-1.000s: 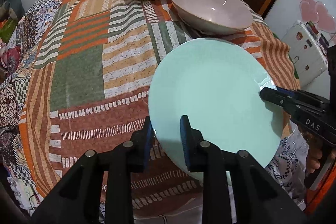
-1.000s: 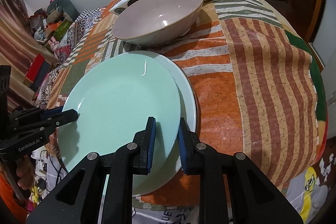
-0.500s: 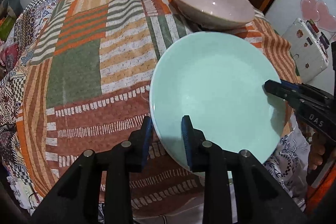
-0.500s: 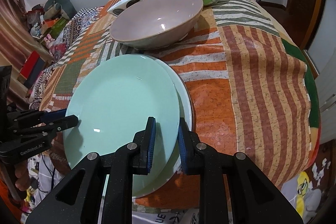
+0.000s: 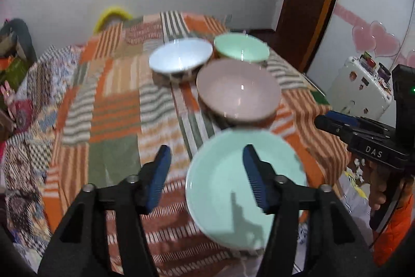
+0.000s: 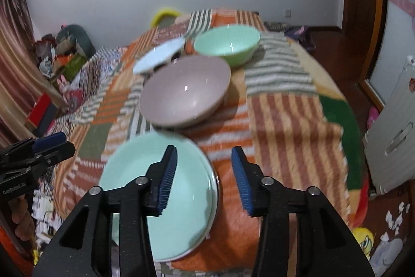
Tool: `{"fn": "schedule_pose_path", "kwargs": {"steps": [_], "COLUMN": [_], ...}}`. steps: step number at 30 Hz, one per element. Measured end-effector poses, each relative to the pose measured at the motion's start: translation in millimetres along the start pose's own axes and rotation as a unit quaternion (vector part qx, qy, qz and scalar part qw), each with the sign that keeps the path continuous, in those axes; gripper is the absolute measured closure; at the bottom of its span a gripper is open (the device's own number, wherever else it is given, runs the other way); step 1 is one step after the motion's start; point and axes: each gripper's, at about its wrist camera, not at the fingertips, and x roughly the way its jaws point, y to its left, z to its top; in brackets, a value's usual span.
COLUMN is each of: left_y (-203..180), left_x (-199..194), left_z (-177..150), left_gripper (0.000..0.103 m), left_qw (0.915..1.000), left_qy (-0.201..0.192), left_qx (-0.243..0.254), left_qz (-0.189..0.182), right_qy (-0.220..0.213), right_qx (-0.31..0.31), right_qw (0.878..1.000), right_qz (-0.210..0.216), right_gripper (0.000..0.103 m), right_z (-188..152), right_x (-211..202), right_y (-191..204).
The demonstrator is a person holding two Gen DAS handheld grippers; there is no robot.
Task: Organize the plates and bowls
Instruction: 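Move both grippers to the pale pink bowl and grasp its rim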
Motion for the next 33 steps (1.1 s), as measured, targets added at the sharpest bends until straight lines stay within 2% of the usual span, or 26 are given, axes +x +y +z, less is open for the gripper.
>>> {"fn": "schedule_pose_path", "kwargs": {"steps": [6,14,22,29,30,33], "left_y": [2.1,14.4,22.1,27.7,28.3,29.2], "left_x": [19.5,70.3,117.3,151.5,155.2,164.5], "left_z": [28.3,55.0,71.1,74.6,74.5,74.8], "left_gripper": [0.039,0.039,0.039,0.039,0.04,0.056], "left_qw": [0.9999,0.9994,0.9987,0.9977,0.9977,0.9972], "left_qy": [-0.008,0.009,0.025,0.04,0.041,0.049], "left_qx": [-0.011,-0.034,-0.043,-0.052,-0.053,-0.053], "left_qz": [0.0,0.0,-0.005,-0.015,-0.014,-0.021], "right_qy": [-0.02,-0.026,-0.008,0.005,0.007,0.011], "right_qx": [0.012,0.012,0.022,0.026,0.025,0.026], "right_qw": [1.0,1.0,1.0,1.0,1.0,1.0], "right_qz": [-0.002,-0.013,-0.014,-0.016,-0.015,-0.013], "right_gripper": [0.055,0.054,0.054,0.054,0.054,0.054], "right_z": [20.1,46.2,60.5,59.8,61.1,59.1], "right_x": [6.1,31.3,67.4,89.9,92.8,97.5], "right_y": [0.9,-3.8,-11.5,-14.7,-16.0,-16.1]}}
